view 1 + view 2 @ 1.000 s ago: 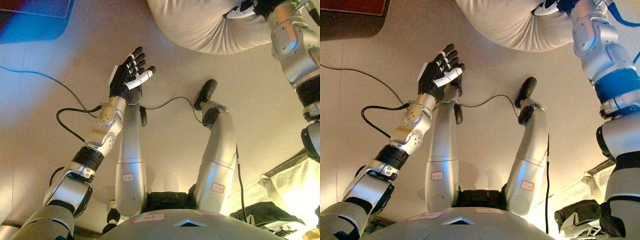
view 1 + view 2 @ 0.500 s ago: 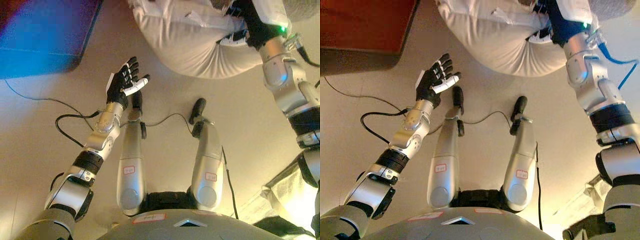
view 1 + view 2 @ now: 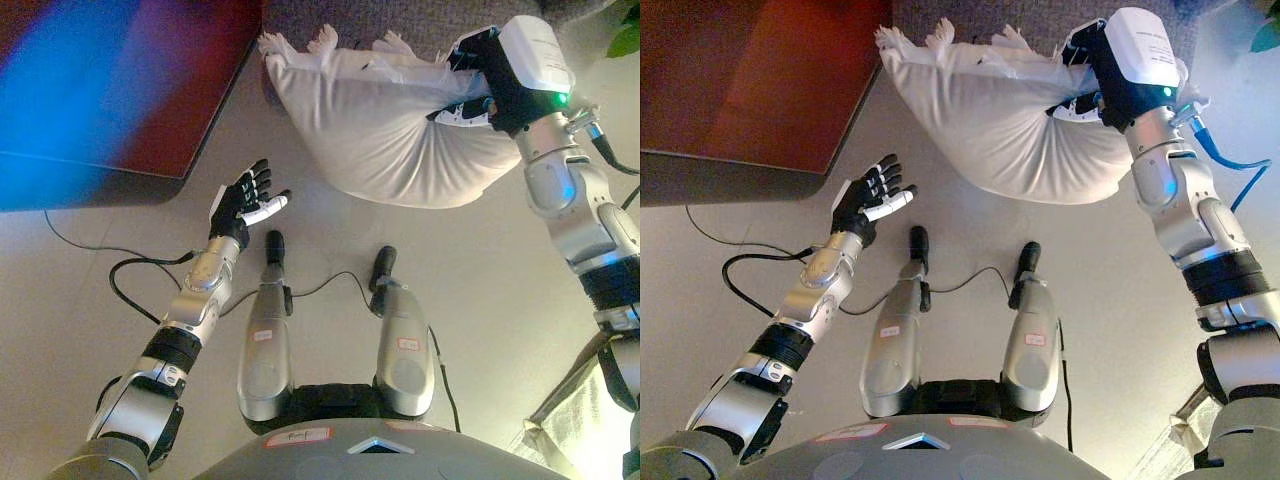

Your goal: Pick up the pillow and put it on the sofa.

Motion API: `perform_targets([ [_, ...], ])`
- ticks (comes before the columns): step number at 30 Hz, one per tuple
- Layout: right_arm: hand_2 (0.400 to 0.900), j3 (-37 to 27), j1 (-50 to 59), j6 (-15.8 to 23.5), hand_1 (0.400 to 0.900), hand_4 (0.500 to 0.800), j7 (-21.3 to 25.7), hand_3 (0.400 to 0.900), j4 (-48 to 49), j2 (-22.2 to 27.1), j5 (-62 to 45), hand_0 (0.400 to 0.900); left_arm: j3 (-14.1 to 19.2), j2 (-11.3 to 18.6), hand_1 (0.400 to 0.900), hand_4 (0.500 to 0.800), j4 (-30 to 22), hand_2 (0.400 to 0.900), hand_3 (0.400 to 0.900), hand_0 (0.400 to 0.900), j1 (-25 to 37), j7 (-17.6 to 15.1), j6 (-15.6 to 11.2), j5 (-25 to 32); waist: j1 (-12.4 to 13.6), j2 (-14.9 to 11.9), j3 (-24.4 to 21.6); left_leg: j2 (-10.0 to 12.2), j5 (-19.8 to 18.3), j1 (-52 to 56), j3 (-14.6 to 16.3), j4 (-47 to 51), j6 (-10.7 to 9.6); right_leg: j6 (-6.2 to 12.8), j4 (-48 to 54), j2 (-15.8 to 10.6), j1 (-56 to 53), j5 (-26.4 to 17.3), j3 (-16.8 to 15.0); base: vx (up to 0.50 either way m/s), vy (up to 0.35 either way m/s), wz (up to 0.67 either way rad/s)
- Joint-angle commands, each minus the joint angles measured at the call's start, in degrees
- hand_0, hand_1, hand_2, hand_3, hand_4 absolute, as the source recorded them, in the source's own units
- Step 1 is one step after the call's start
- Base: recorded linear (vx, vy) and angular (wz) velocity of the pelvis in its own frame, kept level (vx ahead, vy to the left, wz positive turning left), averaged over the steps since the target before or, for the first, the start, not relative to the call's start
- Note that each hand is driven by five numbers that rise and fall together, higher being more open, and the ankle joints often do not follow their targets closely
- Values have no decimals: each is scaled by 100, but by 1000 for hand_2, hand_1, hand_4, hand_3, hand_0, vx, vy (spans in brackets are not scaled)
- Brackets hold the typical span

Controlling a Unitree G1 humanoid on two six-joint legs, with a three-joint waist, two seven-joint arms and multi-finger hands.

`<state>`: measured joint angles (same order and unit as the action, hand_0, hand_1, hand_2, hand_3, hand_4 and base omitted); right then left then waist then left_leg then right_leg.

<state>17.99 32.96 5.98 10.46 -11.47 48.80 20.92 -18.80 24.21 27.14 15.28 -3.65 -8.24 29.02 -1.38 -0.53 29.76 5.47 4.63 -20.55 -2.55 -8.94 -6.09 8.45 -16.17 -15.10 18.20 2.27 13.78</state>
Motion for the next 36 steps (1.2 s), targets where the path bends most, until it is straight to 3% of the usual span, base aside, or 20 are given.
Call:
perform_targets([
  [1, 400, -1013, 558, 673, 400, 500, 518, 400, 1058, 212, -310, 400, -71, -198, 900, 800, -102, 900, 900, 900, -267, 238, -206, -297, 2, -149, -1223, 307, -351, 535, 42, 27, -324, 297, 701, 53, -429, -685, -22, 169, 4, 0],
  [6, 400, -1253, 302, 747, 400, 500, 387, 400, 1218, 155, -515, 400, -11, -224, 900, 800, -115, 900, 900, 900, -566, 422, -139, -391, 26, -143, -1563, 332, -272, 987, 157, 409, -339, 337, 1147, 94, -921, -767, 85, 114, 7, 2],
  [13, 400, -1037, 488, 707, 400, 500, 43, 400, 510, 197, -1260, 400, 135, -149, 900, 800, -215, 900, 900, 900, -970, 586, -88, -310, 139, -207, -1950, 366, -256, 1384, 278, 674, -328, 325, 1467, 148, -1340, -835, 167, 104, 0, 1],
  [17, 400, -536, 1077, 611, 400, 500, -119, 400, -434, 369, -1594, 400, 140, -67, 900, 800, -262, 900, 900, 900, -1128, 712, -86, -197, 242, -263, -2085, 344, -246, 1518, 302, 794, -321, 328, 1547, 168, -1477, -850, 208, 63, 2, 5],
  [21, 400, 325, 2225, 466, 400, 500, -249, 400, -1912, 464, -1952, 400, 92, 32, 900, 800, -342, 900, 900, 900, -1235, 789, -90, 14, 347, -312, -2167, 349, -189, 1589, 308, 940, -335, 327, 1602, 183, -1543, -869, 251, 44, 9, 8],
  [24, 400, 1101, 3371, 306, 400, 500, -294, 400, -3535, 346, -2160, 400, 15, 172, 900, 800, -419, 900, 900, 900, -1274, 828, -96, 193, 518, -361, -2183, 354, -70, 1551, 241, 1079, -371, 338, 1684, 189, -1550, -930, 356, 17, -9, 18],
  [25, 400, 1157, 3437, 325, 400, 500, -294, 400, -3582, 333, -2173, 400, 33, 156, 900, 800, -421, 900, 900, 900, -1272, 828, -95, 194, 498, -344, -2178, 354, -66, 1549, 238, 1084, -372, 338, 1686, 191, -1550, -931, 359, -13, -24, 26],
  [29, 400, 1809, 4499, 169, 400, 500, -293, 400, -5191, 197, -2097, 400, -79, 354, 900, 800, -591, 900, 900, 900, -1205, 918, -114, 386, 789, -330, -2109, 332, 146, 1325, -1, 1234, -429, 349, 1721, 200, -1454, -961, 549, -16, -31, 33],
  [33, 400, 2112, 4974, 107, 400, 500, -254, 400, -5912, 237, -1988, 400, -178, 421, 900, 800, -680, 900, 900, 900, -1151, 990, -112, 444, 951, -269, -2065, 289, 253, 1156, -226, 1303, -452, 354, 1796, 192, -1459, -962, 749, 5, -37, 43],
  [34, 496, 2188, 5176, 65, 496, 558, -217, 496, -6136, 293, -1975, 496, -237, 473, 900, 800, -749, 900, 900, 900, -1098, 1024, -108, 468, 1062, -238, -2031, 257, 308, 1061, -358, 1320, -459, 358, 1836, 189, -1461, -977, 850, 9, -42, 41],
  [35, 900, 2195, 5183, 67, 900, 800, -217, 900, -6140, 292, -1976, 900, -235, 470, 900, 800, -749, 900, 900, 900, -1097, 1024, -108, 468, 1054, -234, -2031, 256, 309, 1057, -365, 1319, -459, 358, 1838, 189, -1462, -978, 858, -22, -49, 51],
  [36, 900, 2264, 5394, -34, 900, 800, -180, 900, -6331, 353, -1965, 900, -294, 525, 900, 800, -803, 900, 900, 900, -1008, 1053, -88, 492, 1164, -211, -1984, 216, 401, 925, -502, 1351, -496, 366, 1895, 185, -1428, -1007, 941, -25, -24, 31],
])
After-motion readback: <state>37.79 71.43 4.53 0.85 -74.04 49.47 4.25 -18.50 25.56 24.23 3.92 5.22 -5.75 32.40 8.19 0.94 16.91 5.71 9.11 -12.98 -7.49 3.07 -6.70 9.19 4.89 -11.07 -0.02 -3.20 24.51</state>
